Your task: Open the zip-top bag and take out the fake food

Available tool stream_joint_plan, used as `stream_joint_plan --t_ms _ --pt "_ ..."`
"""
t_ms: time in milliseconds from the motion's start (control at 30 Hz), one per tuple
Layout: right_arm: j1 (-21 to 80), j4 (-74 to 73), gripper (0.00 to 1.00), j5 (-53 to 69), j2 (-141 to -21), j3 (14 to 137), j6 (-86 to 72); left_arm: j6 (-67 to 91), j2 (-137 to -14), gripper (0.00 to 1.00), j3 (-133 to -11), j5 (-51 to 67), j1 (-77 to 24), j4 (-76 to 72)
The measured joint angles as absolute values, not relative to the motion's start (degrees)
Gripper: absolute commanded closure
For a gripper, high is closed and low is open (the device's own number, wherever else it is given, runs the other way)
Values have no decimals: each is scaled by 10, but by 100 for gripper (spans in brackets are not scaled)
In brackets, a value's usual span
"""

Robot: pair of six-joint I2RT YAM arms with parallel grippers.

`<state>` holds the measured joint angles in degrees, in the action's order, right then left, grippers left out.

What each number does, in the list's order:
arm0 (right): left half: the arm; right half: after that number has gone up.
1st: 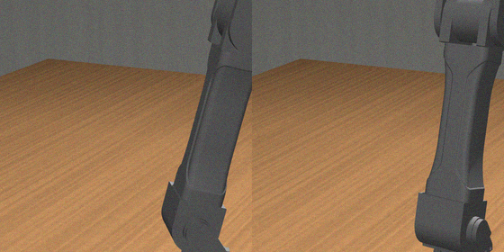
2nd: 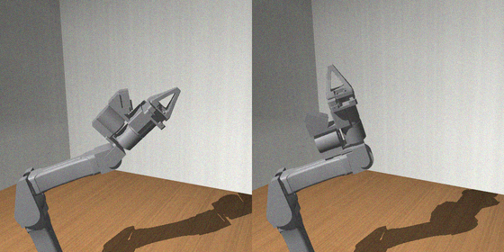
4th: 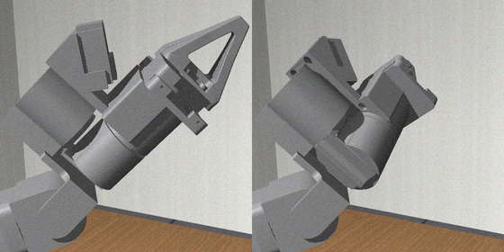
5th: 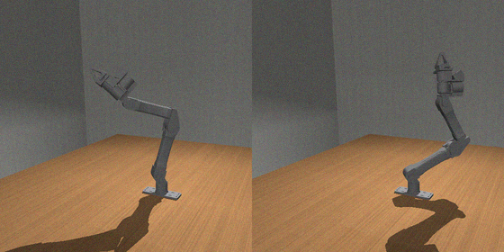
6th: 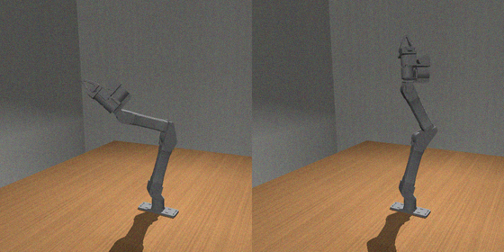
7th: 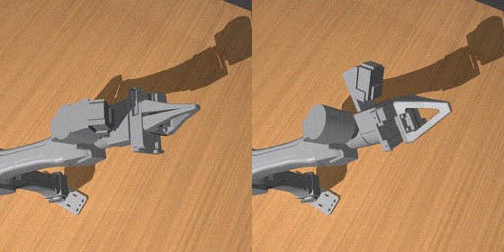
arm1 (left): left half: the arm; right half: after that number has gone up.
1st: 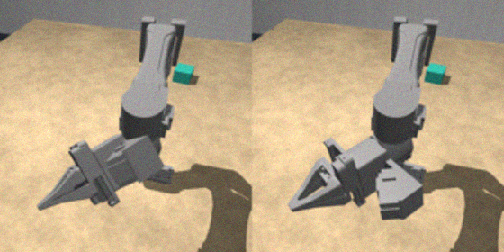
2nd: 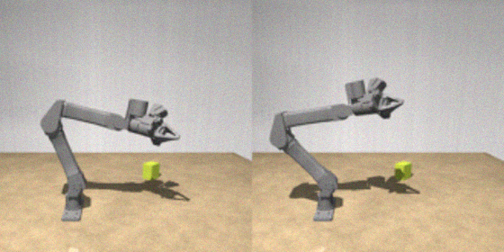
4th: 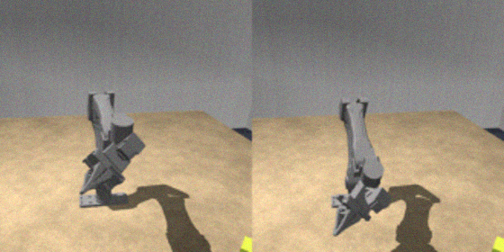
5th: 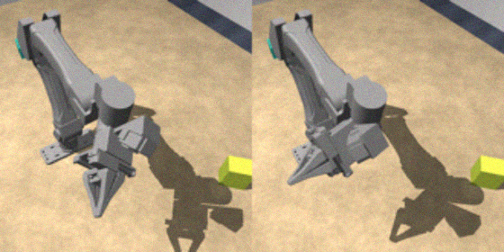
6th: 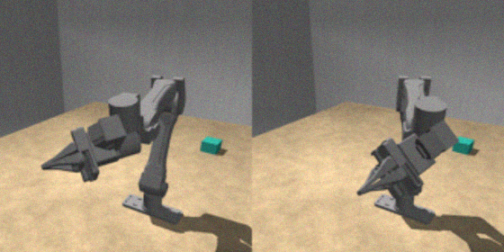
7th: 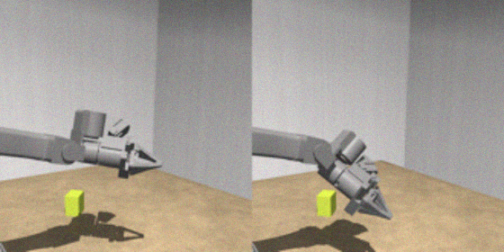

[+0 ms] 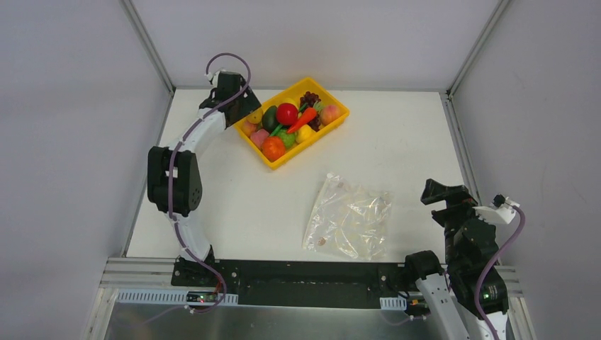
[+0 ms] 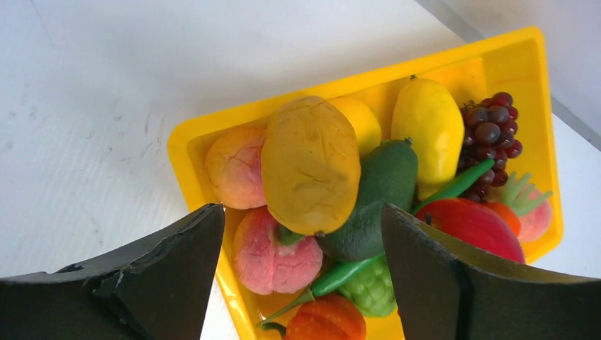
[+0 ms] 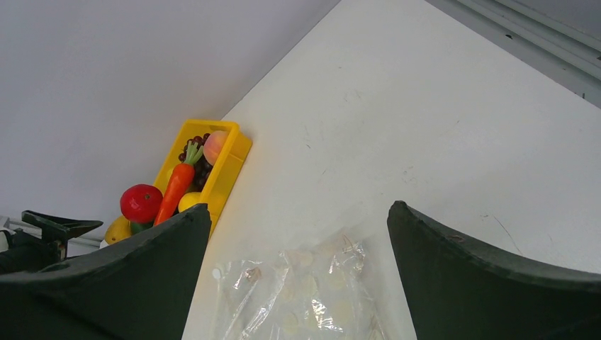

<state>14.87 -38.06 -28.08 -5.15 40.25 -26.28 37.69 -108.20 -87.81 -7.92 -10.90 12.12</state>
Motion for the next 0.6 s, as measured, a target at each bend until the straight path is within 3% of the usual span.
stream_joint_plan --t_ms 267,600 --pt "149 -381 0 -278 -51 402 -262 343 -964 12 -841 -79 -109 149" --pt "149 -380 0 -270 -52 402 -258 270 -625 5 -730 -81 -116 258"
